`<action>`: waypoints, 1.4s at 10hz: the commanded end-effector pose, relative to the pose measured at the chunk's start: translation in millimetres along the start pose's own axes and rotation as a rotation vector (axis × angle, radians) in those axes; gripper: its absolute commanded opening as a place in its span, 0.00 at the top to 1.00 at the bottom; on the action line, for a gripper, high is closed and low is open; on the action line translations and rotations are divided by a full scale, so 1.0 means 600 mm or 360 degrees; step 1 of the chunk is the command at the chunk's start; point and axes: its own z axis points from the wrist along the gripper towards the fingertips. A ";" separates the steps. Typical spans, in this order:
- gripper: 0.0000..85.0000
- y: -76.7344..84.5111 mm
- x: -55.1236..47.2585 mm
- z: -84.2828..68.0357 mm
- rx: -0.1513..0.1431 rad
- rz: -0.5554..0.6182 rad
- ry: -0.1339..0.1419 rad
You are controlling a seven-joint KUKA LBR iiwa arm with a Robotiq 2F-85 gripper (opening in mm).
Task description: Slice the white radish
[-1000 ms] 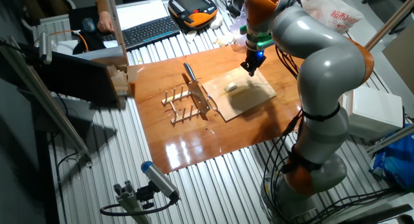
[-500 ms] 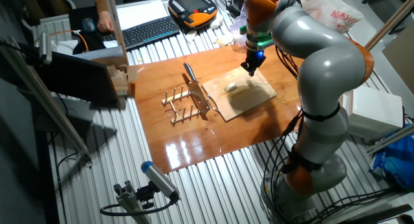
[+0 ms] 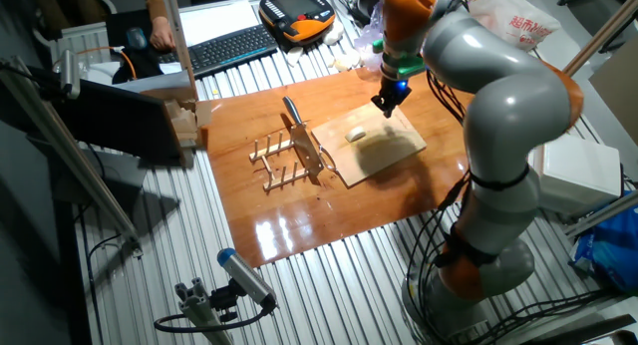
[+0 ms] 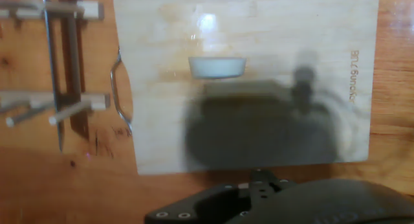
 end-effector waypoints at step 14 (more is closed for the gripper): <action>1.00 0.015 -0.011 -0.006 -0.0099 -0.0146 -0.0189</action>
